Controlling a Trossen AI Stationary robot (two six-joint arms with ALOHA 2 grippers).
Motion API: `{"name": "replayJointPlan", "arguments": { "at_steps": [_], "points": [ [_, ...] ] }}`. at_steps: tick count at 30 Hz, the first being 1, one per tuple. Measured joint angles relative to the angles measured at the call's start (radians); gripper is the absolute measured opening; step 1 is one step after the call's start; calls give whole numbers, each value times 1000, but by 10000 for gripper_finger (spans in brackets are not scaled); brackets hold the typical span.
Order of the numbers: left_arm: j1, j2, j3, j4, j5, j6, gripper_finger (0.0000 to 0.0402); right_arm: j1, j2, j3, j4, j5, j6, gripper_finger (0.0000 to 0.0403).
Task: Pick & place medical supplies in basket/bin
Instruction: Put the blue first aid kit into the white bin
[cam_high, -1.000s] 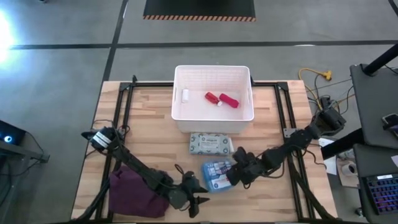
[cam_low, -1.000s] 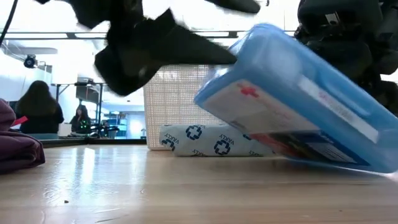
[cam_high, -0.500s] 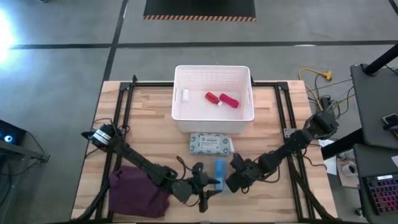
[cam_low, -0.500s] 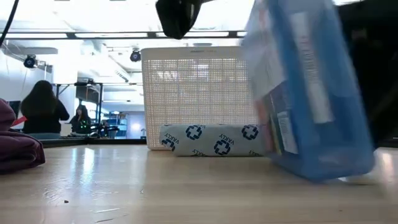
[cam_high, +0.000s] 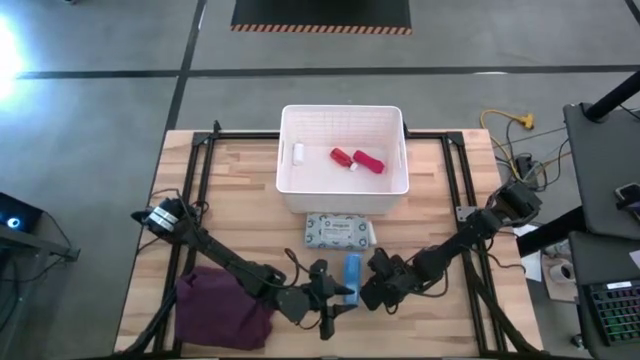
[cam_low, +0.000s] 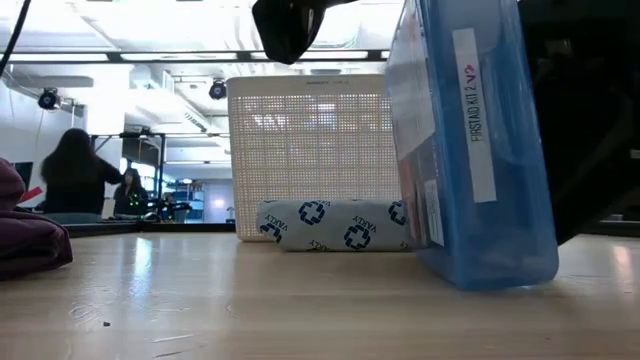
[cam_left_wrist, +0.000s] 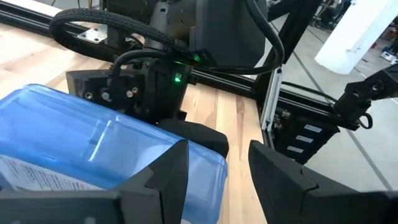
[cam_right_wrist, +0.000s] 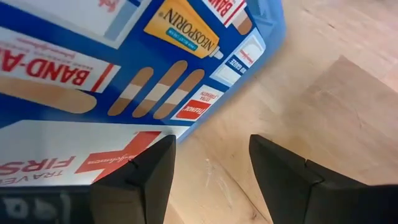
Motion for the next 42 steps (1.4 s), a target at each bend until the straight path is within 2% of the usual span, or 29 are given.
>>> {"name": "replayJointPlan", "arguments": {
  "at_steps": [9,17,20,25,30,33,36,39,42],
  "points": [
    [-1,2,13,-25,-10,-50,155,8,-17,9,3,59,1,198],
    [11,1,17,-58,-13,-52,188,23,-30,13,3,41,4,199],
    [16,0,13,-67,-26,-56,194,56,-65,18,-4,76,11,199],
    [19,0,12,-68,-23,-59,195,102,-154,17,-107,163,70,199],
    [21,0,10,-68,-16,-61,195,123,-264,46,-313,169,61,199],
    [21,0,7,-68,1,-61,195,129,-341,114,-444,186,-101,199],
    [21,0,5,-68,4,-61,195,120,-382,208,-535,190,-428,199],
    [21,0,4,-68,7,-61,195,89,-373,322,-622,187,-735,199],
    [22,0,6,-68,7,-61,195,36,-303,444,-727,143,-986,207]
  ]
}}
